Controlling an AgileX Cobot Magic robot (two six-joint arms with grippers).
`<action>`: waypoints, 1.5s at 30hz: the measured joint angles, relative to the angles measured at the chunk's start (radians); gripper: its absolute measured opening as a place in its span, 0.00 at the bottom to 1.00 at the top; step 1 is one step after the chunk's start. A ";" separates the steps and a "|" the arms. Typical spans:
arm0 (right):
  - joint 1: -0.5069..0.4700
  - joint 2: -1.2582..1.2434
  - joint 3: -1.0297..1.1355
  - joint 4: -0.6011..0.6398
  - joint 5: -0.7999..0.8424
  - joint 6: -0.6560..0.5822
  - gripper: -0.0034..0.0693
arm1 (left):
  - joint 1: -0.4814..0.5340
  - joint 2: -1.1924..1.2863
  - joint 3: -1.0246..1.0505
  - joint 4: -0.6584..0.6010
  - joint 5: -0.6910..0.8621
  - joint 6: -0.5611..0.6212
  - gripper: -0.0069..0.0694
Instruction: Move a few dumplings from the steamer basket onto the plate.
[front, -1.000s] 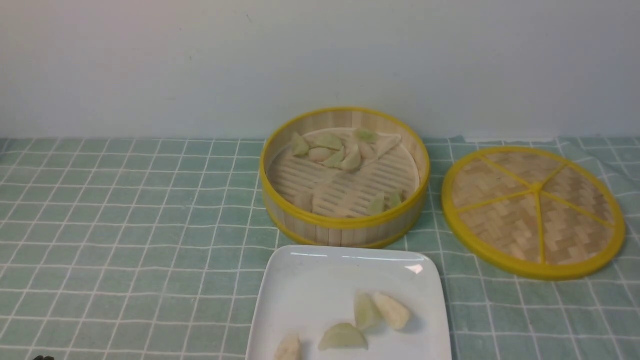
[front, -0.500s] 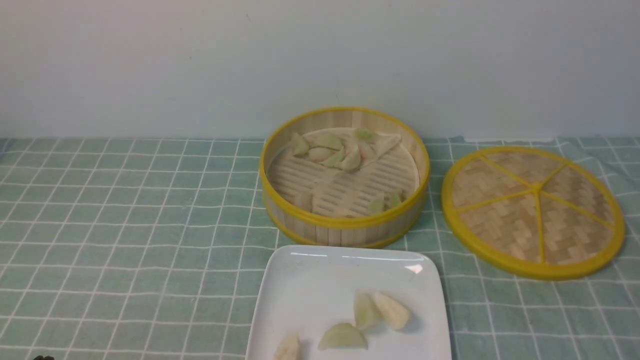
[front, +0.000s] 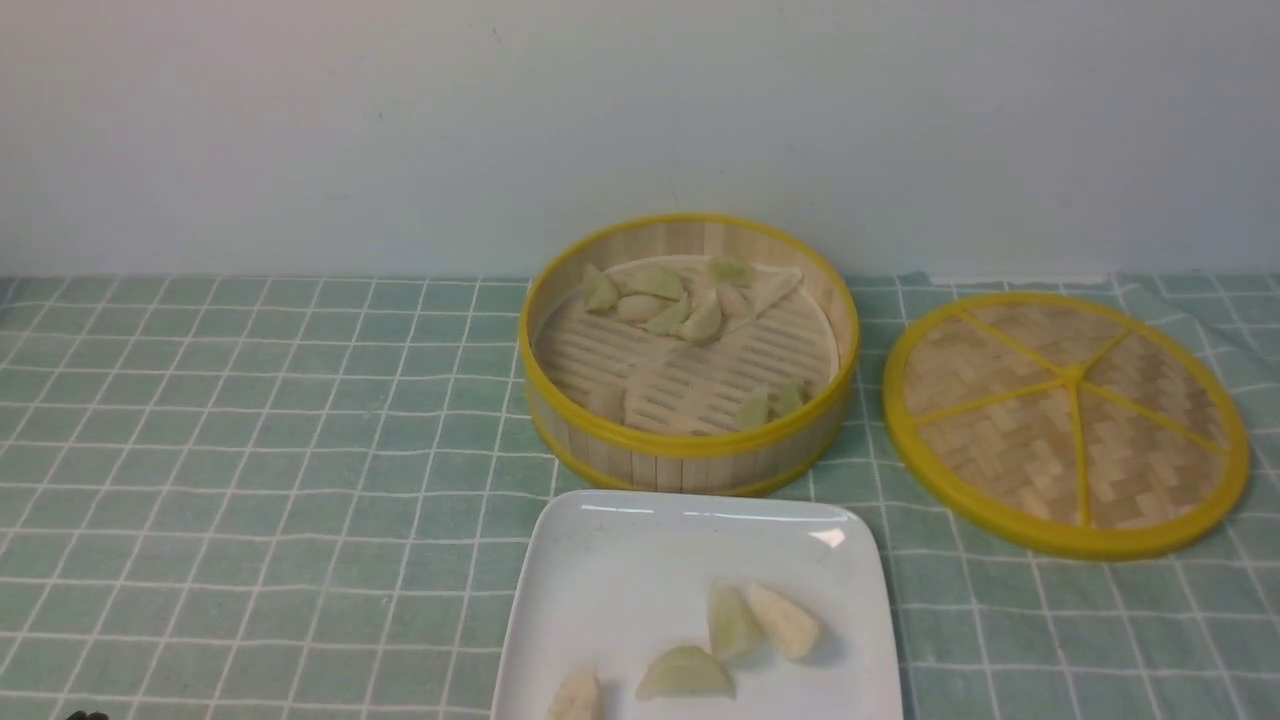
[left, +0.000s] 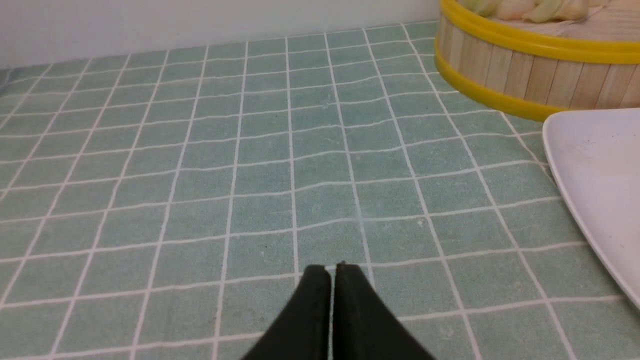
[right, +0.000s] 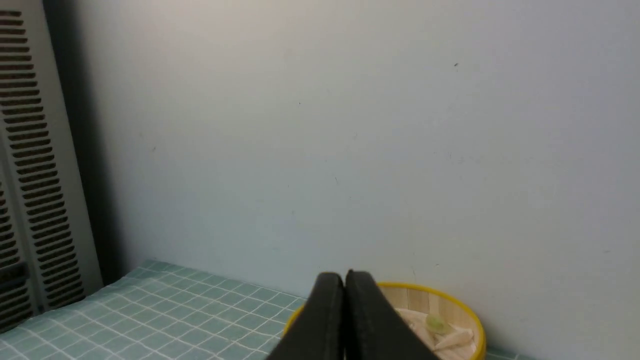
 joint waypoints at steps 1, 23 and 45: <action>-0.003 -0.001 0.012 0.000 -0.003 -0.004 0.03 | 0.000 0.000 0.000 0.000 0.000 0.000 0.08; -0.568 -0.028 0.376 -0.014 0.022 -0.021 0.03 | 0.000 0.000 0.000 0.000 0.003 0.000 0.08; -0.568 -0.028 0.376 -0.015 0.022 -0.024 0.03 | 0.000 0.000 -0.001 0.000 0.003 0.000 0.08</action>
